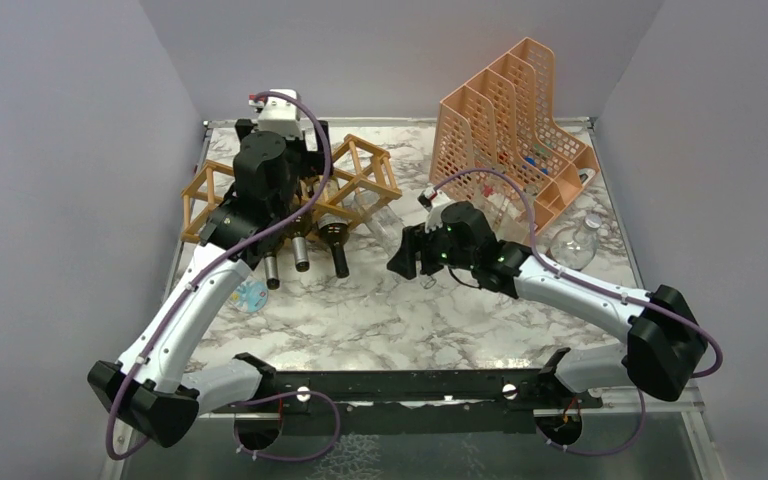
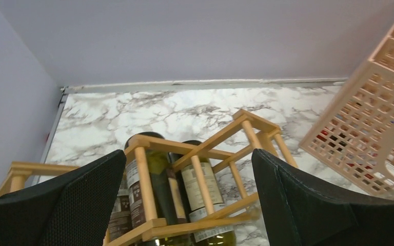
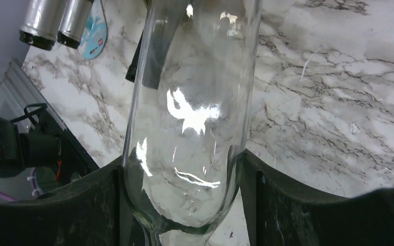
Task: Put the wine bottle on the wine rack
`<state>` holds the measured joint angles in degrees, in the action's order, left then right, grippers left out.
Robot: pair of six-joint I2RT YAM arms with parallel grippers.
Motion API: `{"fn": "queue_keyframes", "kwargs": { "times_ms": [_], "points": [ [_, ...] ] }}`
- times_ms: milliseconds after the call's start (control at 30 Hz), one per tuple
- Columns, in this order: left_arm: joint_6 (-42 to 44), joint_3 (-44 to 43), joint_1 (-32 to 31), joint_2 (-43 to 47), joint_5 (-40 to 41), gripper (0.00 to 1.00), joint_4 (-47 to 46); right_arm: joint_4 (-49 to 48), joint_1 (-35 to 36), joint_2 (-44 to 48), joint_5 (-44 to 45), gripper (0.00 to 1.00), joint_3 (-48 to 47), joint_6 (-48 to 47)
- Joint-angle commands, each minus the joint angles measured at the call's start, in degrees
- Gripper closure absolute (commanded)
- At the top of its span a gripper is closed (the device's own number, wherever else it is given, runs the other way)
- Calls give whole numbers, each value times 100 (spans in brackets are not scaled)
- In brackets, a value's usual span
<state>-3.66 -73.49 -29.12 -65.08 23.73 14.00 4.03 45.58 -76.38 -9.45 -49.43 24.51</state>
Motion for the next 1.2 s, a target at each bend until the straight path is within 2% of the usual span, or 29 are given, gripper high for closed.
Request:
{"fn": "queue_keyframes", "kwargs": {
  "times_ms": [0,300,600,967,1167],
  "points": [
    [-602,-116,464,-40,-283,1,365,-662,1,79,840,99,-261,257],
    [-1131,336,1105,-326,-536,1,602,-540,-11,-199,1628,99,-577,268],
    [-1099,384,1575,-137,-609,1,733,-1212,-7,-919,886,98,-938,145],
    [-964,223,1803,-13,-691,1,1008,-1844,-131,-1821,528,97,-1562,-292],
    [-849,217,1811,83,-882,1,1087,-1860,-266,-2256,378,88,-1893,-622]
  ]
}}
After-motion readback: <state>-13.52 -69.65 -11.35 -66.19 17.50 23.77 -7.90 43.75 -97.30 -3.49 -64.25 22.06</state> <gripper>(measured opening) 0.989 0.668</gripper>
